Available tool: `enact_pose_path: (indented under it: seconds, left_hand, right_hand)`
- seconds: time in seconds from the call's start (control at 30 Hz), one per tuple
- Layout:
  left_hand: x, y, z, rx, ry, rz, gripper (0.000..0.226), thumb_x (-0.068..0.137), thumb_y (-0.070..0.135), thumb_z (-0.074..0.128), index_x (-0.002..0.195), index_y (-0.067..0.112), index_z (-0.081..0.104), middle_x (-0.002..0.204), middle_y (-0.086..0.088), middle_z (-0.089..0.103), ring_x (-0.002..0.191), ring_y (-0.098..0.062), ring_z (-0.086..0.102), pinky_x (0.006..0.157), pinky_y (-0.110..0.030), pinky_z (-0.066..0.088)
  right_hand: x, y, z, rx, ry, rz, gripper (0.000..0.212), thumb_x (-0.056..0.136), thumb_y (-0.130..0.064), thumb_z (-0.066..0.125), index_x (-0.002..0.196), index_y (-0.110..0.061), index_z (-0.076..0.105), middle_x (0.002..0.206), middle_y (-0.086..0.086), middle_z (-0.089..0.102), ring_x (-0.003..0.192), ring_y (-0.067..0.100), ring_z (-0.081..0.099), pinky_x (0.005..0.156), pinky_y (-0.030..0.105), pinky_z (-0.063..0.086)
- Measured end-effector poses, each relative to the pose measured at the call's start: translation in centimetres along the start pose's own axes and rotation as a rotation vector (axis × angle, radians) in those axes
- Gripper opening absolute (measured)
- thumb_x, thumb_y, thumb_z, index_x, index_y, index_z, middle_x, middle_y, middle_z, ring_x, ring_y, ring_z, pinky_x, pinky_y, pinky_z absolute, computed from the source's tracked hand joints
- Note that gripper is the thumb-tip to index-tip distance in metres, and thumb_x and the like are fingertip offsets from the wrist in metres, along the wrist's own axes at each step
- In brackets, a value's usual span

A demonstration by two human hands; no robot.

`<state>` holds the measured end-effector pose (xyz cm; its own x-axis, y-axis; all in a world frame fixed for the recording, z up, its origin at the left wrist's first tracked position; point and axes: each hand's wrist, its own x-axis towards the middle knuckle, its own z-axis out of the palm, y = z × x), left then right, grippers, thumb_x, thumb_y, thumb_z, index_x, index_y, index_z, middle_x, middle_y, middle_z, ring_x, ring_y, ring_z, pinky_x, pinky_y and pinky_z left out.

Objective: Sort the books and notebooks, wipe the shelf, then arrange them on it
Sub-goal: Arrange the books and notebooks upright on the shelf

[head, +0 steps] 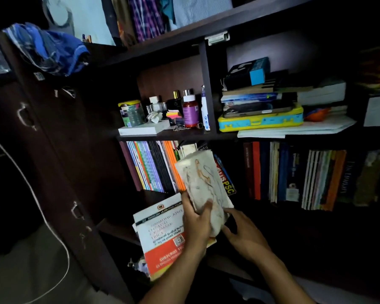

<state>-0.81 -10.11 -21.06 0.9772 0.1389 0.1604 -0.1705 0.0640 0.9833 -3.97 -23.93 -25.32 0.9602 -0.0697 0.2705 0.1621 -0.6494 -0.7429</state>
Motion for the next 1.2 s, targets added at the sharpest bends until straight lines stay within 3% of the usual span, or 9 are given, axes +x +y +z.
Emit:
enact_pose_path:
  seconds: [0.2, 0.37, 0.5, 0.63, 0.77, 0.87, 1.0, 1.13, 1.2]
  left_hand:
    - [2.4, -0.3, -1.6, -0.035, 0.116, -0.035, 0.049, 0.096, 0.028, 0.067, 0.137, 0.038, 0.044, 0.124, 0.008, 0.068, 0.107, -0.021, 0.069, 0.093, -0.055, 0.057]
    - [1.2, -0.1, -1.6, 0.058, 0.213, 0.062, 0.066, 0.089, 0.024, 0.071, 0.144, 0.027, 0.035, 0.102, 0.012, 0.069, 0.077, -0.001, 0.070, 0.068, -0.034, 0.058]
    - [0.9, 0.4, -0.8, 0.177, 0.088, 0.062, 0.100, 0.065, 0.050, 0.076, 0.150, 0.023, 0.028, 0.125, 0.002, 0.067, 0.106, -0.016, 0.069, 0.090, -0.040, 0.058]
    - [1.1, 0.8, 0.1, 0.283, 0.012, 0.032, 0.098, 0.072, 0.040, 0.077, 0.152, 0.023, 0.023, 0.136, -0.002, 0.061, 0.116, -0.022, 0.064, 0.098, -0.045, 0.055]
    - [-0.3, 0.6, 0.8, 0.292, -0.036, 0.052, 0.090, 0.085, 0.020, 0.075, 0.156, 0.028, 0.020, 0.135, 0.007, 0.057, 0.112, -0.012, 0.061, 0.091, -0.024, 0.054]
    - [-1.1, 0.1, 1.8, 0.342, -0.089, 0.066, 0.077, 0.083, 0.017, 0.075, 0.137, 0.051, 0.032, 0.115, 0.019, 0.062, 0.091, 0.003, 0.062, 0.075, -0.011, 0.051]
    - [-2.5, -1.2, 3.4, 0.326, -0.170, 0.065, 0.068, 0.065, 0.040, 0.070, 0.130, 0.049, 0.054, 0.121, 0.019, 0.069, 0.107, 0.002, 0.065, 0.092, -0.025, 0.055]
    - [-2.6, -2.9, 3.8, 0.163, -0.013, 0.030, 0.040, 0.077, 0.027, 0.078, 0.116, 0.035, 0.069, 0.108, 0.013, 0.076, 0.101, -0.004, 0.070, 0.092, -0.033, 0.057]
    - [-2.2, -3.2, 3.7, 0.022, 0.101, -0.039, 0.037, 0.086, 0.014, 0.077, 0.118, 0.029, 0.068, 0.112, 0.008, 0.075, 0.103, -0.006, 0.070, 0.095, -0.033, 0.055]
  right_hand:
    - [-0.2, -0.8, -0.3, -0.154, -0.076, 0.035, 0.063, 0.093, -0.051, 0.059, 0.150, -0.041, 0.034, 0.154, -0.011, 0.044, 0.142, 0.014, 0.040, 0.114, 0.027, 0.030]
    - [0.7, -1.0, 0.2, -0.291, -0.103, 0.020, 0.074, 0.090, -0.056, 0.057, 0.154, -0.037, 0.025, 0.163, -0.009, 0.027, 0.148, 0.013, 0.029, 0.116, 0.031, 0.020]
    - [2.4, -0.9, 0.7, -0.329, -0.132, -0.037, 0.076, 0.087, -0.049, 0.058, 0.154, -0.031, 0.027, 0.157, -0.006, 0.035, 0.144, 0.014, 0.033, 0.112, 0.033, 0.022]
    - [3.4, 0.2, 1.1, -0.287, -0.037, 0.001, 0.068, 0.087, -0.046, 0.062, 0.149, -0.031, 0.038, 0.165, 0.000, 0.014, 0.147, 0.026, 0.027, 0.115, 0.040, 0.028]
    - [3.4, 0.6, 1.1, -0.178, 0.049, 0.006, 0.044, 0.093, -0.028, 0.062, 0.136, -0.024, 0.053, 0.145, 0.003, 0.043, 0.130, 0.027, 0.046, 0.105, 0.042, 0.040]
    - [3.5, 0.9, 0.8, -0.094, 0.071, 0.015, 0.033, 0.090, -0.024, 0.061, 0.122, -0.020, 0.059, 0.120, 0.003, 0.057, 0.112, 0.026, 0.058, 0.094, 0.042, 0.048]
    - [3.0, 0.6, 0.0, 0.181, 0.175, -0.003, 0.048, 0.080, -0.054, 0.047, 0.117, -0.028, 0.062, 0.113, -0.003, 0.058, 0.107, 0.010, 0.057, 0.096, 0.030, 0.046]
    - [3.4, 1.3, 0.0, 0.191, 0.140, 0.048, 0.008, 0.100, -0.022, 0.056, 0.104, -0.022, 0.064, 0.104, -0.005, 0.059, 0.094, 0.009, 0.059, 0.074, 0.015, 0.041]
    - [3.9, 1.9, 0.4, 0.164, 0.167, 0.054, 0.011, 0.099, -0.012, 0.056, 0.095, -0.021, 0.062, 0.100, -0.006, 0.060, 0.094, 0.010, 0.060, 0.073, 0.015, 0.041]
